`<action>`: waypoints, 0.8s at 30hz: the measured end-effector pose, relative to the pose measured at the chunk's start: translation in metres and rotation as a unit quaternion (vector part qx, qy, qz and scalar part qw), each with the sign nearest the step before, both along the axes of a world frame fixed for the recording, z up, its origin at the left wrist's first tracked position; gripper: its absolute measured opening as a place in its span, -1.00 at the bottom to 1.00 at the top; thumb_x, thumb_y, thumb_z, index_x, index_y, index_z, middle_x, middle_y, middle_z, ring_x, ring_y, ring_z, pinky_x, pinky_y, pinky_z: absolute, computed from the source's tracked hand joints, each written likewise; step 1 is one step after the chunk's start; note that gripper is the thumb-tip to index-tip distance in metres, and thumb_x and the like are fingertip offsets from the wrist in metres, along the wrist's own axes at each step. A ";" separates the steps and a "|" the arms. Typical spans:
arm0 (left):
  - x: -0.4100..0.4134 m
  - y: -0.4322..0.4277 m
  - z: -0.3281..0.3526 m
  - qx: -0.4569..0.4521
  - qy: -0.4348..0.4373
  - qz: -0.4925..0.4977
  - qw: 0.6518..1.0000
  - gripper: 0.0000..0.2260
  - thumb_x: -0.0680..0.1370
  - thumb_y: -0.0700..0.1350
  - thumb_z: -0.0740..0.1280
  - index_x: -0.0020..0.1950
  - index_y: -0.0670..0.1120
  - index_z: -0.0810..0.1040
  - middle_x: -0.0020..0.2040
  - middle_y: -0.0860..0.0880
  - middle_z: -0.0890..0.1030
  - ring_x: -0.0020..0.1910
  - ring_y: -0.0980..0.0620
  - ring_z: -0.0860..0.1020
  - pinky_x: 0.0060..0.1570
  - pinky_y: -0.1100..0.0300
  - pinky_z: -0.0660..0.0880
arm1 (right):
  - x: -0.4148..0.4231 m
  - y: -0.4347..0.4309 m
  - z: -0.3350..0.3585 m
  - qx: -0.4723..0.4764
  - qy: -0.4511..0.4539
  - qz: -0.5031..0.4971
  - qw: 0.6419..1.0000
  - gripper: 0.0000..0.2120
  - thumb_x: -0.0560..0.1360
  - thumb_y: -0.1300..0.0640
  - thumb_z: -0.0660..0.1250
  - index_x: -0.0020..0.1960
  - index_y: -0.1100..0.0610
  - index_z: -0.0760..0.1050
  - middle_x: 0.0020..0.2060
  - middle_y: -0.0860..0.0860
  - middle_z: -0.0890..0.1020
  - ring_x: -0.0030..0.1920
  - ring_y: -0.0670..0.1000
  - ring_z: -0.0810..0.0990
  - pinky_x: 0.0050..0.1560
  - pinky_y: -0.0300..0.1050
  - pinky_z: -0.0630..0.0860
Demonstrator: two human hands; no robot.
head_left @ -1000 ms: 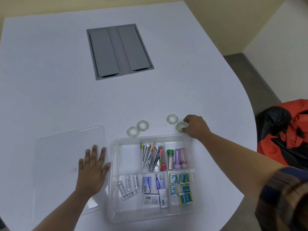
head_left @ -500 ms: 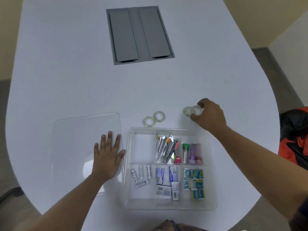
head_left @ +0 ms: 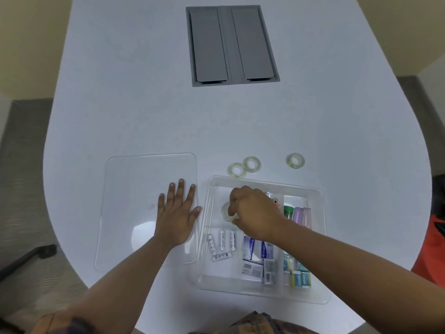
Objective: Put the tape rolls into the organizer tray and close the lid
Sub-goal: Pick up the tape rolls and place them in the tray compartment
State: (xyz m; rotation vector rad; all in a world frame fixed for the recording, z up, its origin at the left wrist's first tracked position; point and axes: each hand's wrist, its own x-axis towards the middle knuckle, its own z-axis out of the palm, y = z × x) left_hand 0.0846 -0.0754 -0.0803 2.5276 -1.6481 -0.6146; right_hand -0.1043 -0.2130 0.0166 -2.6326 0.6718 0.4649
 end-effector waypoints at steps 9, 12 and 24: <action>0.000 0.001 -0.003 -0.012 -0.004 0.000 1.000 -0.42 0.56 0.27 -0.22 0.55 0.11 -0.19 0.58 0.00 -0.21 0.54 -0.04 -0.26 0.49 -0.10 -0.21 | 0.015 0.004 -0.008 -0.084 0.113 0.063 0.988 -0.80 0.47 0.25 0.35 0.06 0.08 0.62 0.00 0.05 0.58 0.07 0.12 0.52 -0.02 -0.04 0.32; 0.001 0.001 -0.005 -0.012 -0.006 0.000 1.000 -0.42 0.56 0.28 -0.22 0.54 0.12 -0.20 0.58 0.00 -0.22 0.54 -0.03 -0.26 0.49 -0.11 -0.20 | 0.018 0.006 -0.009 -0.082 0.112 0.064 0.988 -0.84 0.44 0.29 0.33 -0.03 0.11 0.61 -0.03 0.06 0.58 0.05 0.13 0.52 -0.06 -0.04 0.26; 0.001 0.001 -0.005 -0.005 -0.011 -0.005 1.000 -0.41 0.56 0.27 -0.23 0.54 0.11 -0.21 0.58 -0.01 -0.24 0.54 -0.03 -0.28 0.49 -0.10 -0.21 | 0.000 -0.034 0.003 0.076 -0.051 -0.093 0.991 -0.77 0.50 -0.02 0.37 0.09 0.05 0.64 -0.08 0.01 0.65 0.01 0.07 0.59 0.02 -0.07 0.48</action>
